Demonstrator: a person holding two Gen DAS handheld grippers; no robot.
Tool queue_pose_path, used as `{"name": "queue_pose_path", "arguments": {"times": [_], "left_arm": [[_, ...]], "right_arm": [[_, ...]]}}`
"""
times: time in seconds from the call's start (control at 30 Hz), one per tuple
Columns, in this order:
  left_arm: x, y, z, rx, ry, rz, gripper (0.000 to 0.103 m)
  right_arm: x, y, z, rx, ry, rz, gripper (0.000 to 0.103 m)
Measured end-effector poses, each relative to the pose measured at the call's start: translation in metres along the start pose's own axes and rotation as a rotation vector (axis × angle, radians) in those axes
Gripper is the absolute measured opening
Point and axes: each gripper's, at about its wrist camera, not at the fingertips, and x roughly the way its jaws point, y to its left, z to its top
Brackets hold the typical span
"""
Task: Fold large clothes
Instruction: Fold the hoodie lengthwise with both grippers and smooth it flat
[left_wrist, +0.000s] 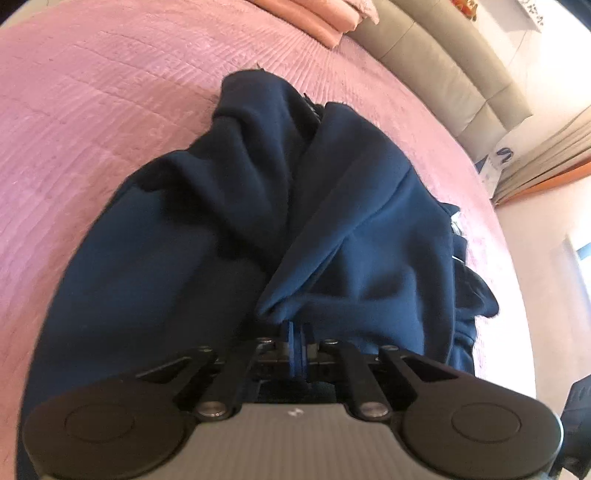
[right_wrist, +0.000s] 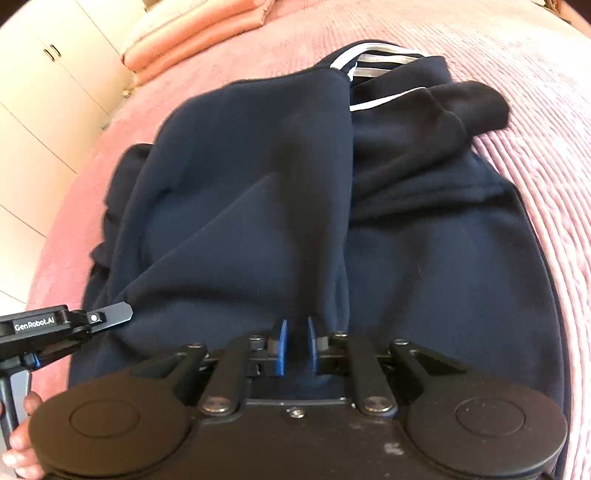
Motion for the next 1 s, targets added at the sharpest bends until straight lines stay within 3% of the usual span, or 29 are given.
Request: {"name": "queue_pose_path", "arguments": {"times": [0.07, 0.1, 0.23, 0.3, 0.33, 0.43, 0.5, 0.57, 0.63, 0.8, 0.9, 1.0], "left_arm": [[-0.016, 0.004, -0.011, 0.024, 0.001, 0.020, 0.013], [-0.027, 0.007, -0.019, 0.039, 0.001, 0.033, 0.014], [-0.078, 0.024, -0.050, 0.098, 0.010, 0.067, 0.015], [-0.107, 0.029, -0.067, 0.138, -0.002, 0.127, 0.016], [-0.120, 0.034, -0.076, 0.151, -0.004, 0.161, 0.017], [-0.153, 0.049, -0.100, 0.158, 0.024, 0.188, 0.032], [-0.166, 0.056, -0.114, 0.162, 0.052, 0.195, 0.054], [-0.173, 0.064, -0.125, 0.152, 0.083, 0.195, 0.062], [-0.178, 0.072, -0.136, 0.136, 0.111, 0.176, 0.060], [-0.190, 0.094, -0.160, 0.102, 0.146, 0.161, 0.057], [-0.198, 0.104, -0.168, 0.056, 0.142, 0.122, 0.057], [-0.195, 0.112, -0.173, 0.021, 0.172, 0.099, 0.057]], "right_arm": [[-0.017, -0.002, -0.010, 0.004, -0.010, 0.005, 0.029], [-0.022, -0.004, -0.014, 0.020, -0.003, -0.007, 0.043], [-0.055, -0.023, -0.045, 0.133, 0.027, 0.002, 0.043], [-0.082, -0.033, -0.067, 0.162, 0.013, -0.024, 0.043], [-0.094, -0.037, -0.077, 0.173, 0.002, -0.042, 0.049], [-0.125, -0.056, -0.108, 0.229, -0.009, -0.100, 0.059], [-0.137, -0.066, -0.128, 0.252, 0.012, -0.119, 0.063], [-0.147, -0.072, -0.145, 0.252, 0.015, -0.158, 0.067], [-0.157, -0.076, -0.159, 0.236, 0.006, -0.181, 0.074], [-0.164, -0.082, -0.192, 0.193, -0.002, -0.250, 0.075], [-0.166, -0.086, -0.204, 0.189, -0.012, -0.241, 0.075], [-0.169, -0.084, -0.208, 0.141, -0.029, -0.286, 0.075]]}}
